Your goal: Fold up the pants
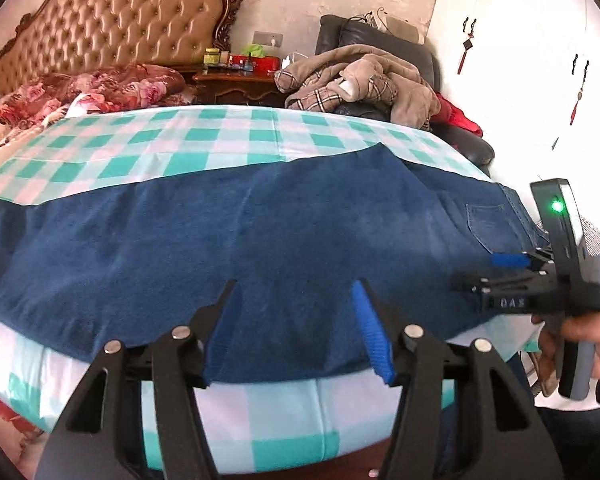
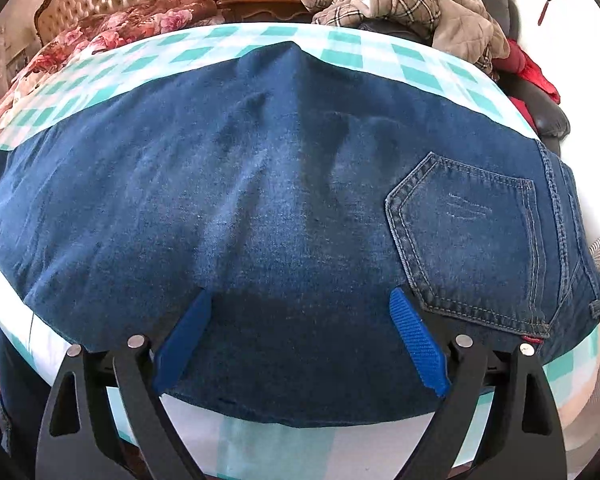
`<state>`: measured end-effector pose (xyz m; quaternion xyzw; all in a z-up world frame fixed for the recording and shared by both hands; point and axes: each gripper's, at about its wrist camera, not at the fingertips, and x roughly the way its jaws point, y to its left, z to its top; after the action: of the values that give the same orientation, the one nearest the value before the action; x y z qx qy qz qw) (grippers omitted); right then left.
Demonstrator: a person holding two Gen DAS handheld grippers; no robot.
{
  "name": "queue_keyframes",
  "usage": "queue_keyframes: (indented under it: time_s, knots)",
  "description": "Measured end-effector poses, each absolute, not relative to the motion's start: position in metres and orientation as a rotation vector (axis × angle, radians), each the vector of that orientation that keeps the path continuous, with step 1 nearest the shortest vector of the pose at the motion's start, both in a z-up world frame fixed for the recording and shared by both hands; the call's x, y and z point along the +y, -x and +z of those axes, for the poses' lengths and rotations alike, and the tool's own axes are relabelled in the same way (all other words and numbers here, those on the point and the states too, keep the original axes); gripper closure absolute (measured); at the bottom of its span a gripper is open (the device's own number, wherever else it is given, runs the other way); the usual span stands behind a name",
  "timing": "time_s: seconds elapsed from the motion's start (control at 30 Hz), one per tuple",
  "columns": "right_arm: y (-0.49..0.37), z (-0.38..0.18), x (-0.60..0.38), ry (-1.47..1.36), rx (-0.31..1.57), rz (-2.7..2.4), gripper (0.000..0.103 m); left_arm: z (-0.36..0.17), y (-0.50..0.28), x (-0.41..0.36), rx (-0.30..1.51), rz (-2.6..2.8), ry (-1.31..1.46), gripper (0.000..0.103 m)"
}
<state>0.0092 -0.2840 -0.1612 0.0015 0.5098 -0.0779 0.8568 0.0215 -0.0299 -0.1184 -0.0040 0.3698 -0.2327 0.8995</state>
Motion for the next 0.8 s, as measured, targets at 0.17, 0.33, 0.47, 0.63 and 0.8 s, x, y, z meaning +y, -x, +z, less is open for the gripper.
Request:
queue_keyframes:
  time_s: [0.17,0.33,0.47,0.63,0.8]
  knots:
    - [-0.008,-0.162,-0.284,-0.009,1.074,-0.155,0.015,-0.146,-0.038,-0.039,0.874,-0.433,-0.015,0.053]
    - [-0.004,-0.142,-0.293,-0.028,0.996,-0.101,0.017,-0.159,-0.037,-0.032,0.91,-0.413,-0.026,0.056]
    - [-0.03,-0.115,-0.347,-0.091,0.91,-0.145,0.021,-0.159,-0.038,-0.027,0.927,-0.424,-0.024,0.062]
    - [-0.082,-0.122,-0.441,-0.059,0.9,-0.304,0.037,-0.148,-0.056,-0.012,0.915,-0.387,-0.003,0.072]
    - [-0.084,-0.141,-0.479,-0.006,0.942,-0.338,0.058,-0.123,-0.1,-0.006,0.84,-0.334,-0.018,0.076]
